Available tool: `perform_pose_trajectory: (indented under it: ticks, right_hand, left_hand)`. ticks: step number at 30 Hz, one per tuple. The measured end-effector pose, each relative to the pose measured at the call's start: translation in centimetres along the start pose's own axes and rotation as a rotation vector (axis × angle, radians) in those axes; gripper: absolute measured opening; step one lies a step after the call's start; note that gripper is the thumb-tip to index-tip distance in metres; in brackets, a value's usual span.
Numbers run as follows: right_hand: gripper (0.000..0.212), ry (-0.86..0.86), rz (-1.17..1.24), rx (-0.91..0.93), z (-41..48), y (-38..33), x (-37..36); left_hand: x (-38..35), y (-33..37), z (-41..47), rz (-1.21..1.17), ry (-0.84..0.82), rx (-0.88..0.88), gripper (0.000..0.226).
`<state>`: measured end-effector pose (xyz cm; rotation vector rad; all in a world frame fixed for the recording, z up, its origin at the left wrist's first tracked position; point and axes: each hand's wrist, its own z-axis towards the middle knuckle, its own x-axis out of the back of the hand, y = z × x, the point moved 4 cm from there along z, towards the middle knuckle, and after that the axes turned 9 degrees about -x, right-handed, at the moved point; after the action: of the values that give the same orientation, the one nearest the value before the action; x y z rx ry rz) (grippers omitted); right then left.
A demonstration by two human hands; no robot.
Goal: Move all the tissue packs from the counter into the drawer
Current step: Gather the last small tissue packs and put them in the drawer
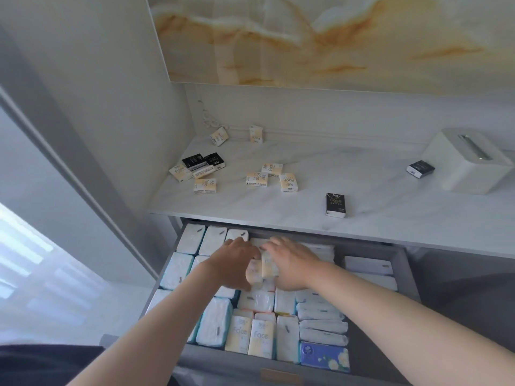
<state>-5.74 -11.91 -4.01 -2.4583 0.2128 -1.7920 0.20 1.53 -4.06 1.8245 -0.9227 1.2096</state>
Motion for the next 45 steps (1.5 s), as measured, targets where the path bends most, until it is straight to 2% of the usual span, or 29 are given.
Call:
perform_pose_trajectory:
  ticks: [4, 7, 10, 13, 18, 20, 27, 35, 39, 43, 45]
  right_hand:
    - [0.07, -0.117, 0.062, -0.055, -1.2, -0.6, -3.3]
    - [0.087, -0.189, 0.161, -0.068, -2.1, -1.2, -4.9]
    - [0.096, -0.24, 0.24, -0.101, -2.4, -1.4, -5.2]
    - [0.083, -0.218, 0.274, -0.194, -2.5, -0.7, -4.6]
    - [0.036, -0.186, 0.286, -0.238, -2.6, -0.5, -5.6]
    - [0.026, -0.157, 0.304, -0.222, -2.6, -0.8, -5.9]
    - [0.042, -0.182, 0.203, -0.179, -2.3, -0.4, -4.4]
    - [0.027, 0.223, 0.448, -0.244, 1.4, 2.9, 3.6]
    - [0.035, 0.322, 0.402, -0.252, 3.4, 5.6, 5.1]
    - [0.047, 0.402, 0.388, -0.29, 5.7, 7.6, 6.4]
    - [0.057, 0.386, 0.348, -0.324, 6.9, 8.3, 6.8]
  left_hand:
    - [-1.8, 0.9, -1.2, 0.193, -0.125, -0.048, 0.08]
    - [-2.1, 1.4, -2.2, 0.246, -0.167, -0.049, 0.084]
    - [-1.6, 1.7, -2.9, 0.209, -0.153, -0.009, 0.067]
    - [-1.8, 2.0, -3.0, 0.281, -0.161, -0.029, 0.054]
    - [-2.2, 2.0, -2.6, 0.308, -0.153, -0.052, 0.057]
    - [-2.0, 2.0, -2.7, 0.254, -0.12, -0.048, 0.056]
    - [-1.2, 2.2, -2.3, 0.117, -0.111, -0.011, 0.051]
    - [4.4, -0.8, 2.5, -0.121, 0.234, 0.104, 0.036]
    - [6.7, -2.5, 5.0, -0.117, 0.399, 0.148, 0.036]
    - [7.7, -5.2, 7.4, -0.136, 0.451, 0.21, 0.044]
    - [7.9, -6.6, 8.4, -0.165, 0.456, 0.249, 0.049]
